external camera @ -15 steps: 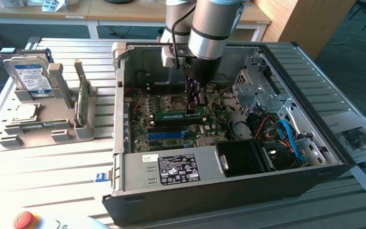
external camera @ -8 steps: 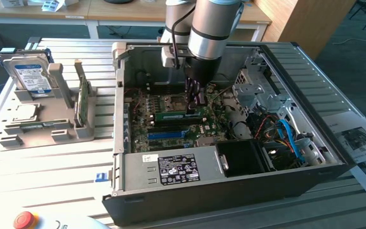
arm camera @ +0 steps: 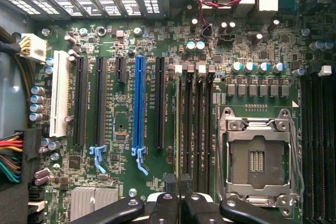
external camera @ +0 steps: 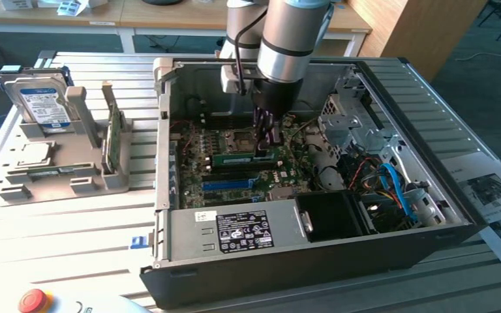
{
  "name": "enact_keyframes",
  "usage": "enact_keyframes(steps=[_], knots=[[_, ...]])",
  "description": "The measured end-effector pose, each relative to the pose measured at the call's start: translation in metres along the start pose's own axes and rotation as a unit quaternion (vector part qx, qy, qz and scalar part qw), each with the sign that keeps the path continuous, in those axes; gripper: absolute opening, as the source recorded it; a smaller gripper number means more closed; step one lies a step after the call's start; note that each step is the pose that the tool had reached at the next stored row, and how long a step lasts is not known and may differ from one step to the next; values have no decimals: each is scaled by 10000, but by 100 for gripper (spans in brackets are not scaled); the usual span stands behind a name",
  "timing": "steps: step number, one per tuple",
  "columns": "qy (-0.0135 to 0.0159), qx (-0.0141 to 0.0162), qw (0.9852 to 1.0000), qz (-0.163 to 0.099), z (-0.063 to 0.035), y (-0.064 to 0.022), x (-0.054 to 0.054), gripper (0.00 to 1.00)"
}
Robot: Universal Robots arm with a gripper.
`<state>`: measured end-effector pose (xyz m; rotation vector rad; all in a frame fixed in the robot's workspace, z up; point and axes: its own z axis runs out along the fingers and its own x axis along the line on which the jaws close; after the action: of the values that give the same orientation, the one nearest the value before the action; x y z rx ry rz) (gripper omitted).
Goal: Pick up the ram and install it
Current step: 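Insert the ram into the slot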
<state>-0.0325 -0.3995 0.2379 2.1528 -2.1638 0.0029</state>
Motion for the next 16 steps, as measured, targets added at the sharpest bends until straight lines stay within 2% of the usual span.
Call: enact_keyframes(steps=[16], knots=[[11,1,10000,2,43,-1,-7,12]])
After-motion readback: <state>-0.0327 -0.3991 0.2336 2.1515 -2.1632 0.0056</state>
